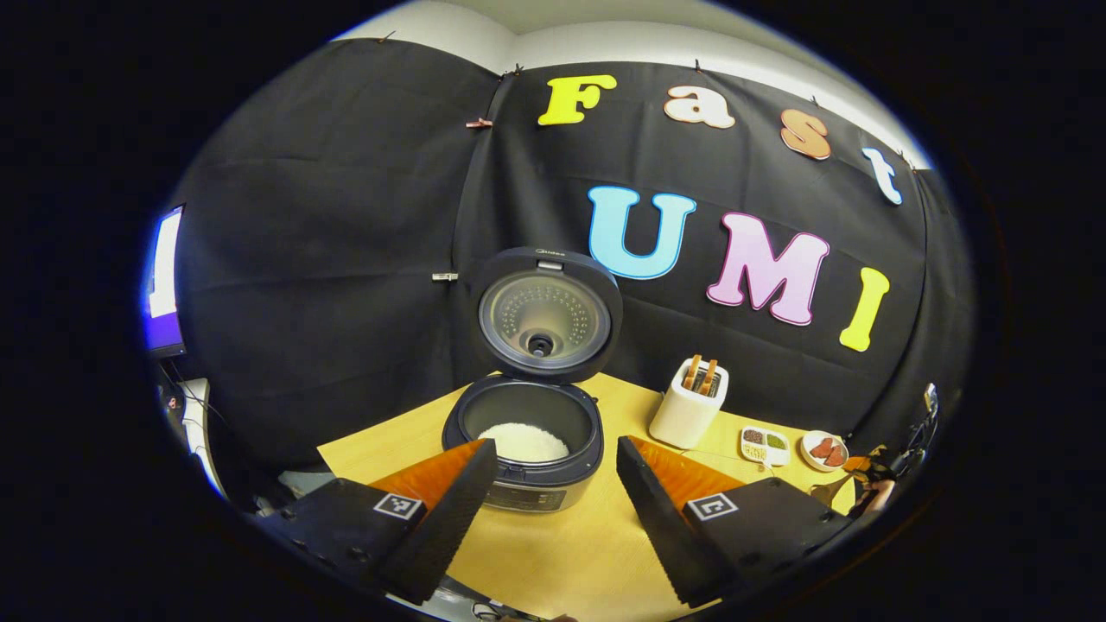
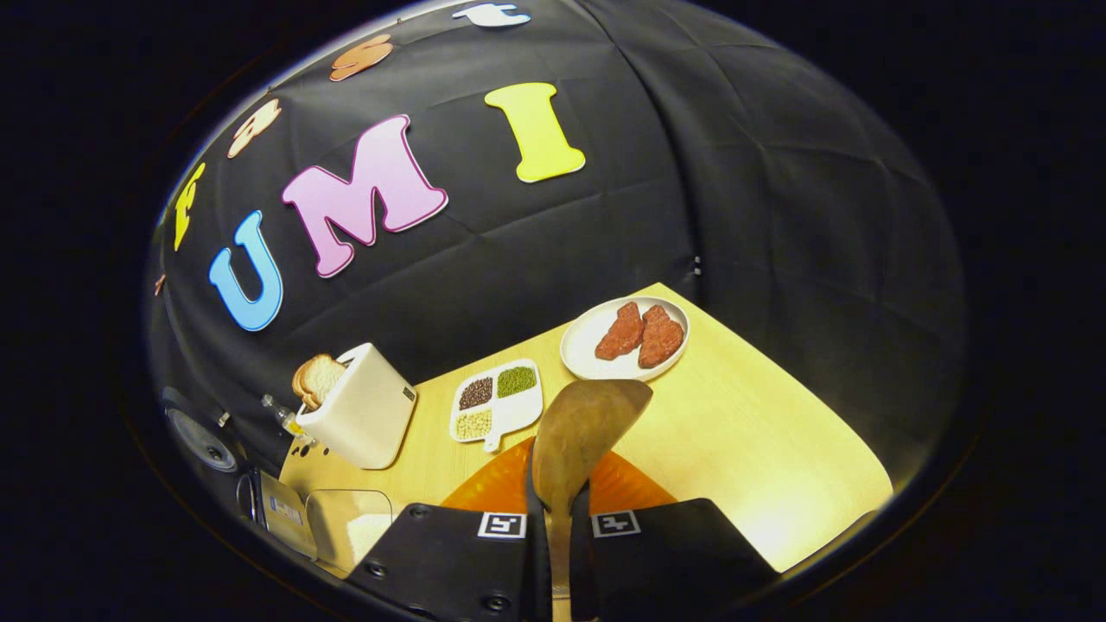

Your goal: Close the left gripper, press the button to open the rice cooker; take a wooden spoon from the chopstick holder with the right hand, scoop a spoonful of rice and pour it into the rice cooker, then put the wooden spoon back into the chopstick holder.

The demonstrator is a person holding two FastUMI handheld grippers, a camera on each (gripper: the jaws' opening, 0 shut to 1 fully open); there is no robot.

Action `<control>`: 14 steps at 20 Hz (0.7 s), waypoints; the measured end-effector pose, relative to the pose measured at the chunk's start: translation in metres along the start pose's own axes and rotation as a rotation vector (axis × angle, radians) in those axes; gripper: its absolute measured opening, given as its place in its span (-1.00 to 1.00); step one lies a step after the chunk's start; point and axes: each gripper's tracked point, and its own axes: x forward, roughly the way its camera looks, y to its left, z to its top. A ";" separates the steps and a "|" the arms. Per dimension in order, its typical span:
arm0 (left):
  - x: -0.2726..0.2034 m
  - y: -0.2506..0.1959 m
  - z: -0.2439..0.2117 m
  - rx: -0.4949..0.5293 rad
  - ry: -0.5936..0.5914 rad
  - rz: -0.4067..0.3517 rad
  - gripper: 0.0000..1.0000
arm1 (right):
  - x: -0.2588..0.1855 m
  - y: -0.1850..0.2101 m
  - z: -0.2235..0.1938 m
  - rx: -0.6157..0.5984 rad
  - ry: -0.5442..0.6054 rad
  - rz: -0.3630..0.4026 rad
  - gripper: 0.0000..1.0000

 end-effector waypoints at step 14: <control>0.016 0.000 0.047 -0.023 -0.054 -0.036 0.91 | -0.034 -0.018 -0.002 0.014 -0.026 -0.124 0.97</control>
